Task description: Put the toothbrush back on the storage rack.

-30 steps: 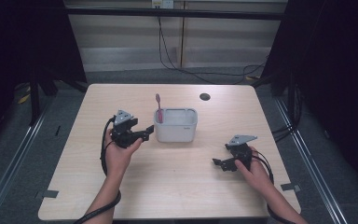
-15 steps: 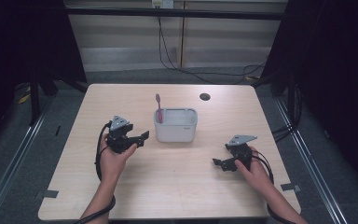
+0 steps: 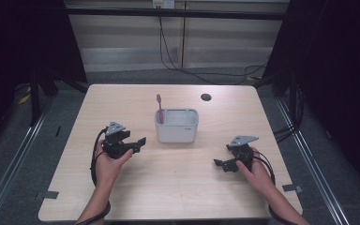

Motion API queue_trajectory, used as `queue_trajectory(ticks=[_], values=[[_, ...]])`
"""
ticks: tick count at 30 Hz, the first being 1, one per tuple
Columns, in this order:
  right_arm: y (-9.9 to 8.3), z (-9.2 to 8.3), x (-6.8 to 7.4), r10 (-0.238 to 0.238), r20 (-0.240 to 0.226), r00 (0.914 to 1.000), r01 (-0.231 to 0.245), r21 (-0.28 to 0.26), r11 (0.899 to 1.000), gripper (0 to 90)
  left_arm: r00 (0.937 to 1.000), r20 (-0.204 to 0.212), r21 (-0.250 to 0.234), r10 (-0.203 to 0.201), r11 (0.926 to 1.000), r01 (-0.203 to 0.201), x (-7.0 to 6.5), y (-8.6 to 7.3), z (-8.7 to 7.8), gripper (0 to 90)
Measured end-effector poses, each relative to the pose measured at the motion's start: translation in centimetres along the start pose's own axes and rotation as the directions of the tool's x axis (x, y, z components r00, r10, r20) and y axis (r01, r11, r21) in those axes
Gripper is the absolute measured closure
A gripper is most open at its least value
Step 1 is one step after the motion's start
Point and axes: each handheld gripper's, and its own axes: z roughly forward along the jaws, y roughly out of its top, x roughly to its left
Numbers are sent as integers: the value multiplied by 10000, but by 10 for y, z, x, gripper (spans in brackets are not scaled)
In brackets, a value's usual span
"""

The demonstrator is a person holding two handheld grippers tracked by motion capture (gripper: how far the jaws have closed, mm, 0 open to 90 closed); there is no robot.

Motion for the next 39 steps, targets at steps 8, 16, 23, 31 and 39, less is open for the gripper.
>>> queue_trajectory(ticks=[8,16,23,31,39], values=[[0,0,0,18,1,10000,-18,0,10000,132,10000,-21,191,63,9998,-63,9,-7,-8,231],[0,0,0,12,0,10000,-12,2,10000,132,10000,17,378,91,9992,-92,15,-15,-13,223],[0,0,0,5,1,10000,-5,-1,10000,132,9999,96,637,144,9979,-150,20,-21,-18,219],[0,0,0,6,2,10000,-6,-1,10000,132,9999,119,999,90,9949,-101,27,-31,-21,220],[0,0,0,20,7,10000,-20,7,10000,132,9992,-110,1342,372,9903,-354,31,-39,-21,226]])
